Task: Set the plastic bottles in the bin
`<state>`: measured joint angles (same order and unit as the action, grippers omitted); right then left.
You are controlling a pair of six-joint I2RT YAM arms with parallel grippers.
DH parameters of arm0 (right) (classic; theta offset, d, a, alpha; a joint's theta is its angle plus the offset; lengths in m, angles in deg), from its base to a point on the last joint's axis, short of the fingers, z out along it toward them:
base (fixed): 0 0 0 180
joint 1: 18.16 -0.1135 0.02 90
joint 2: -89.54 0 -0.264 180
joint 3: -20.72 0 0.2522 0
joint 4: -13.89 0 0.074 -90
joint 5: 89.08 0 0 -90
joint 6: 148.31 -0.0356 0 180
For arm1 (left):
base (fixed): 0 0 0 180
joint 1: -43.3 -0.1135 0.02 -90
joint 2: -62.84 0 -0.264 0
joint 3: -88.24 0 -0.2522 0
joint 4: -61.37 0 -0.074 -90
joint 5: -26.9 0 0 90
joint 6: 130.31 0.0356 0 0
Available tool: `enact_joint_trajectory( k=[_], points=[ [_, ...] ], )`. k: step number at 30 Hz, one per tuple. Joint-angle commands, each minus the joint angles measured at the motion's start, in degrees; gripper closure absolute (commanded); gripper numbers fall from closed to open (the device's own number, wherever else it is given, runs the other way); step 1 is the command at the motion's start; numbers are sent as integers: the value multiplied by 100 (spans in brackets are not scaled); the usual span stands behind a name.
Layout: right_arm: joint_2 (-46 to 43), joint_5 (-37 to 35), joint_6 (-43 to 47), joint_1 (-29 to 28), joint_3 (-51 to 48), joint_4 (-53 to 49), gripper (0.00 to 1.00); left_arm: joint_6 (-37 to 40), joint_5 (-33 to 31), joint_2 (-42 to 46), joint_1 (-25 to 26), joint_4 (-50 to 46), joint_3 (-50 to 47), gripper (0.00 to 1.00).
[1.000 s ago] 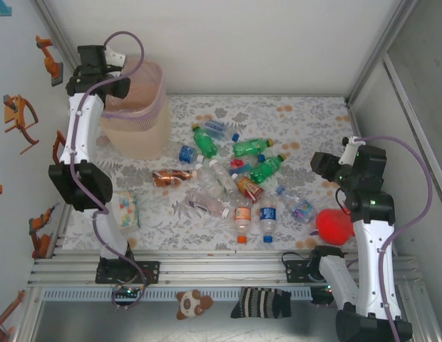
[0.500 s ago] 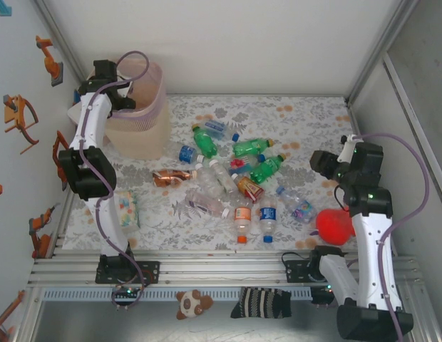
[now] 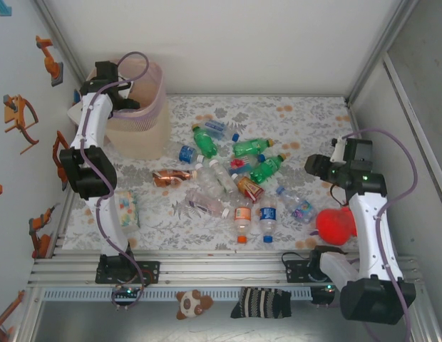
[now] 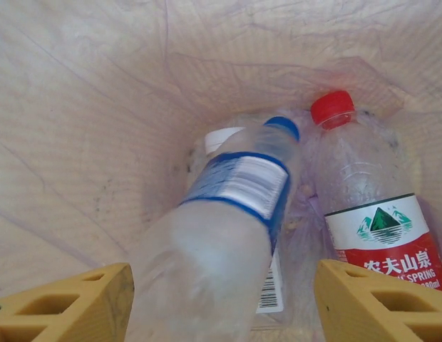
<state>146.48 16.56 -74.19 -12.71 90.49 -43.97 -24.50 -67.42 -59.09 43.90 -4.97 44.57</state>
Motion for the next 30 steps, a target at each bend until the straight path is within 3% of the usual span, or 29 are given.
enact_joint_trajectory(
  k=[1,6,14,18,23,30],
  points=[
    [238,116,294,18,309,-482,42,-129,184,300,-26,-147,136,32],
    [663,-2,590,-217,481,-800,48,-209,352,555,-33,-111,170,33],
    [1469,-1111,736,-1214,747,-1135,52,-482,900,1166,-34,-8,174,33],
    [1809,-1308,804,-1595,834,-1145,53,-763,1278,1541,-43,141,-16,33],
    [2358,-1531,927,-2033,1006,-1180,52,-1084,1723,2172,-43,448,-596,33],
    [3233,-1722,1150,-2500,1257,-1250,49,-1371,2426,3460,-43,1353,-2113,29]
  ],
)
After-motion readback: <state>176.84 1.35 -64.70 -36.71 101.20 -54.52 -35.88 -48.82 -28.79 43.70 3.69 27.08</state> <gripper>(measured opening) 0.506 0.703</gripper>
